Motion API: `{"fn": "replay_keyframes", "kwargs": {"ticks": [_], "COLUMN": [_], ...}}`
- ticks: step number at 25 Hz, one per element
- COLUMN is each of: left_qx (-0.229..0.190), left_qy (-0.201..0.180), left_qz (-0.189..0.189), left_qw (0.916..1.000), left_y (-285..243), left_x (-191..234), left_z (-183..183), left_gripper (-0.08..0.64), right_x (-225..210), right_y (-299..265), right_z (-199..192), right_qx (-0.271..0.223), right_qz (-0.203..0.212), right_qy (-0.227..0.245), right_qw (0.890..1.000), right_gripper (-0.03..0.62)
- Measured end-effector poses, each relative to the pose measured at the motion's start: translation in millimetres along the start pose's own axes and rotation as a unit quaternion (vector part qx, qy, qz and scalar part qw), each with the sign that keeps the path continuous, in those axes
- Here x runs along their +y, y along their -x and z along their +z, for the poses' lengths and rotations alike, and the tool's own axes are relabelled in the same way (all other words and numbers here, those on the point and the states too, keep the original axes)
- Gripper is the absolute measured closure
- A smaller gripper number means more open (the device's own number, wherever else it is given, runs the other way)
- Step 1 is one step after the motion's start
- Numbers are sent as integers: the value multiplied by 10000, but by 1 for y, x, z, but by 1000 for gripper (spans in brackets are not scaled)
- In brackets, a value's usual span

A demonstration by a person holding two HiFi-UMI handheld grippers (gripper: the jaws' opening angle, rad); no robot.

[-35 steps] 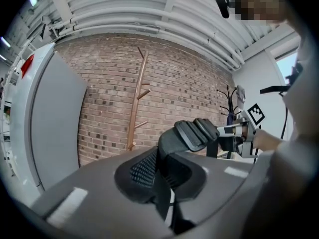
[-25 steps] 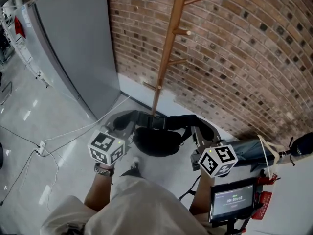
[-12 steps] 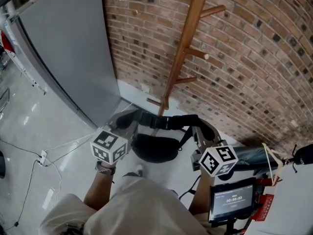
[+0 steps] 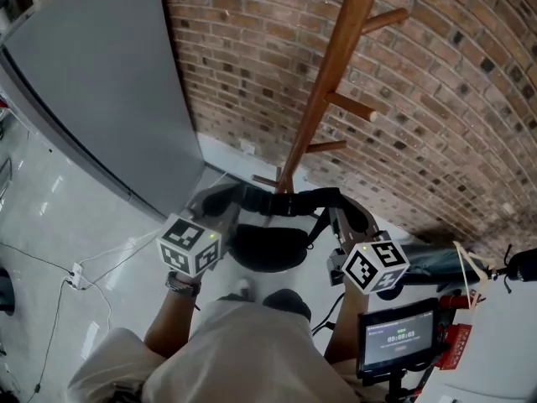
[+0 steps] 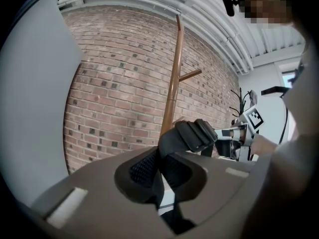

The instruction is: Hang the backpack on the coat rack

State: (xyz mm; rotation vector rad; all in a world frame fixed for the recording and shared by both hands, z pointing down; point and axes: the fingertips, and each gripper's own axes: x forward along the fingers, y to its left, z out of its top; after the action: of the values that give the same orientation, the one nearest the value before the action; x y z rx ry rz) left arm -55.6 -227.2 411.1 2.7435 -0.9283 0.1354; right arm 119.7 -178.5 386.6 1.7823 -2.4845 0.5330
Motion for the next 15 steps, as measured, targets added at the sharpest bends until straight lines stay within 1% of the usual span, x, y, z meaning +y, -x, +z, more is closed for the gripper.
{"fn": "replay_keyframes", "kwargs": {"ticks": [6, 15], "left_qx": [97, 388], "left_qy": [167, 326], "left_qz": [157, 504], "left_qw": [9997, 9974], "left_y": [-19, -40], "left_x": [12, 29], "left_z": [-10, -30], "left_gripper": [557, 557], "right_x": [-18, -42], "right_y": [-19, -47], "right_z": [-6, -26], "right_qx": [213, 658], "right_qz": [83, 262], "right_qy": [-156, -318], "right_qw": [9996, 9970], "right_gripper": [584, 584]}}
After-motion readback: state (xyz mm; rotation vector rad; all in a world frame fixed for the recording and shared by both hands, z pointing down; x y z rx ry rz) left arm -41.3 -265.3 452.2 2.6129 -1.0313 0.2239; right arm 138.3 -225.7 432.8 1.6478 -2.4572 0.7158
